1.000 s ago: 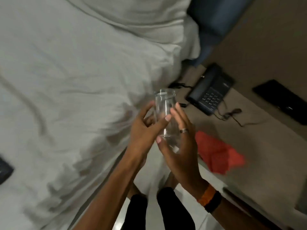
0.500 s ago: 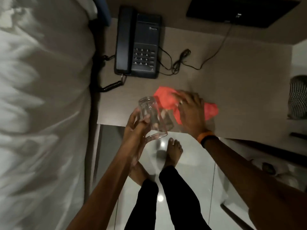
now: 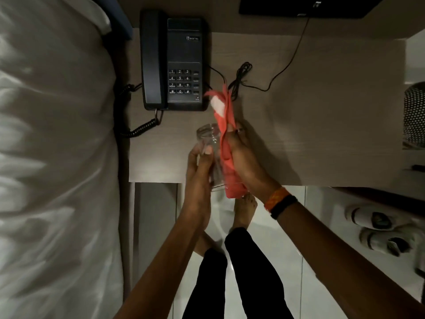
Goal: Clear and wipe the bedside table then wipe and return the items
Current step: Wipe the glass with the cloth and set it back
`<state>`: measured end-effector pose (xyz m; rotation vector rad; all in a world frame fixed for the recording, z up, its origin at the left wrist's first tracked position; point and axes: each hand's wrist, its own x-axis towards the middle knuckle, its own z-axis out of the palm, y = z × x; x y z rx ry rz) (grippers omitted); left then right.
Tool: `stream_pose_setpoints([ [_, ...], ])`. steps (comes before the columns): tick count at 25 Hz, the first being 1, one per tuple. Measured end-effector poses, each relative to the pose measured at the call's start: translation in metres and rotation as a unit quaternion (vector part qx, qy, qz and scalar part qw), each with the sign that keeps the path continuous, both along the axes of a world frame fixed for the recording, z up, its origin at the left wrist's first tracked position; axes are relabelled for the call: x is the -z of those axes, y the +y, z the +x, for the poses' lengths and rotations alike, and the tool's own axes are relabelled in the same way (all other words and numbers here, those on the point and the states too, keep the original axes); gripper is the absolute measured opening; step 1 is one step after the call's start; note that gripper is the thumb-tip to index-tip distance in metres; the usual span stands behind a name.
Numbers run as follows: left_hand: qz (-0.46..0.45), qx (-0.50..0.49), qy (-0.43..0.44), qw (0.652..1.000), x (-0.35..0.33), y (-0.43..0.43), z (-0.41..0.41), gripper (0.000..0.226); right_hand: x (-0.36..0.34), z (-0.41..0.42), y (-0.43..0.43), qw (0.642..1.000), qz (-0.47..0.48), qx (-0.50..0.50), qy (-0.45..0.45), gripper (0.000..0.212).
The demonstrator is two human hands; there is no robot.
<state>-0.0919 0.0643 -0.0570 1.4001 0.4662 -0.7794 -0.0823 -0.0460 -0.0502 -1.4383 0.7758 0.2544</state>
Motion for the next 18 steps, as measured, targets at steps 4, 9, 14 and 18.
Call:
stream_pose_setpoints([
  [4, -0.007, -0.065, -0.02, 0.998, -0.007, -0.001, 0.021, 0.042, -0.011, -0.026, 0.021, 0.998, -0.057, 0.001, -0.007, 0.045],
  [9, -0.007, 0.036, -0.026, 0.999, -0.021, 0.003, 0.017, 0.058, -0.015, -0.008, 0.001, 0.994, 0.066, 0.083, 0.04, 0.045],
  [14, 0.033, -0.045, 0.009, 0.998, -0.025, -0.006, 0.039, 0.04, -0.035, -0.027, 0.021, 0.998, 0.007, 0.053, 0.033, 0.052],
  [18, 0.027, 0.028, 0.001, 0.999, -0.031, -0.011, 0.02, 0.031, -0.028, -0.016, 0.007, 0.995, 0.048, 0.08, 0.034, 0.046],
])
